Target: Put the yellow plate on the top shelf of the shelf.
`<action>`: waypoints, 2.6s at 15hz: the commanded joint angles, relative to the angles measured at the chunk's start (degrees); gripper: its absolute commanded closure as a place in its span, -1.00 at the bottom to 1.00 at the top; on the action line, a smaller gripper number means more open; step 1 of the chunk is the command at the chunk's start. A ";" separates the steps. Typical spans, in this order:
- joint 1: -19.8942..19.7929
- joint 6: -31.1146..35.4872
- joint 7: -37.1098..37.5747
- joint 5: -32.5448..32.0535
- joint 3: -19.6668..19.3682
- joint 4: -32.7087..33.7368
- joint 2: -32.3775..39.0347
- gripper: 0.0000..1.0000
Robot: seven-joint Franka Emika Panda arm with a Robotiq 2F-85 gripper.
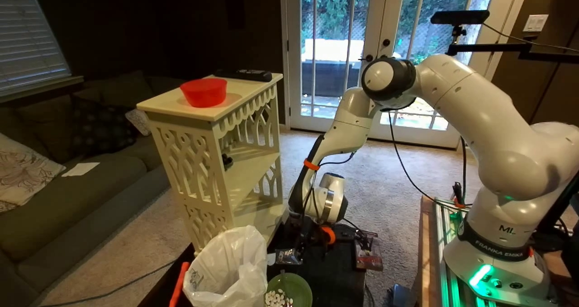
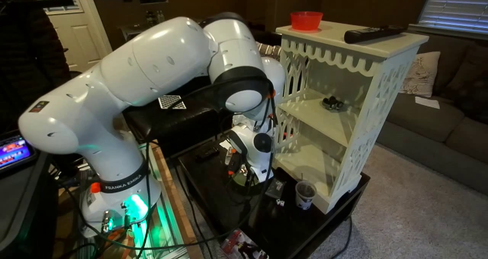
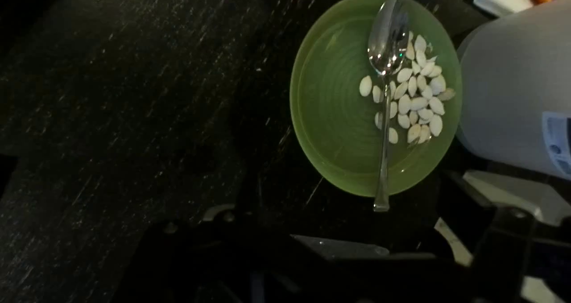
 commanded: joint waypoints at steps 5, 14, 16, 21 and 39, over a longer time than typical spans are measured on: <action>15.59 16.88 11.45 18.60 0.20 -1.82 2.62 -1.00; 13.05 22.21 19.07 4.54 3.35 4.22 7.73 -1.00; 13.35 21.55 20.08 5.90 2.37 4.43 8.26 -1.00; 12.31 19.64 21.88 5.48 1.09 6.47 11.88 -1.00; 19.93 9.80 19.57 5.98 -6.54 12.60 14.97 -1.00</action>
